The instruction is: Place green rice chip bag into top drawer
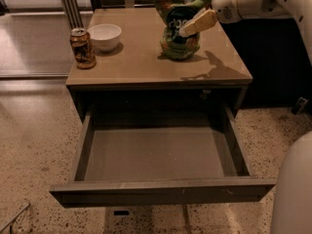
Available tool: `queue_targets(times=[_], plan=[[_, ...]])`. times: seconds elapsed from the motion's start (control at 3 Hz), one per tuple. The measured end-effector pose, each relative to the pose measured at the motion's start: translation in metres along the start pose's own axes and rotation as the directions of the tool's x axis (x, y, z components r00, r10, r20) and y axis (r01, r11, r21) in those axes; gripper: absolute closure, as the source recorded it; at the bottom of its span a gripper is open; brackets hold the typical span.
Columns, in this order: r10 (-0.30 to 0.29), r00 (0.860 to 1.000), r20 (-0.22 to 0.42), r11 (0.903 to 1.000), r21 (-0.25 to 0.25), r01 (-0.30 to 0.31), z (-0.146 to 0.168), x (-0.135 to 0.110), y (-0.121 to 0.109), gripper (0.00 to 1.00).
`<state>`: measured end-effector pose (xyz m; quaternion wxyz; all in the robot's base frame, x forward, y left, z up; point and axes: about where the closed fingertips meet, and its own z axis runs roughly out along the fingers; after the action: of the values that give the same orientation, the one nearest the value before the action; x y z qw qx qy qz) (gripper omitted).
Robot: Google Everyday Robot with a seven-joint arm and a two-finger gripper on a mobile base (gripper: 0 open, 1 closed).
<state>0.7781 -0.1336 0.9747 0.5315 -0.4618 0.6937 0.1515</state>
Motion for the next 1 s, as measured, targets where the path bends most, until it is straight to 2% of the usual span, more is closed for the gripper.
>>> queue_targets(times=[0.33,1.0], plan=[[0.007,1.0,-0.002,0.9999,-0.011,-0.007,0.013,0.0039,0.0026,0.18],[0.007,1.0,-0.002,0.9999,-0.011,-0.007,0.0131,0.0039,0.0027,0.65]])
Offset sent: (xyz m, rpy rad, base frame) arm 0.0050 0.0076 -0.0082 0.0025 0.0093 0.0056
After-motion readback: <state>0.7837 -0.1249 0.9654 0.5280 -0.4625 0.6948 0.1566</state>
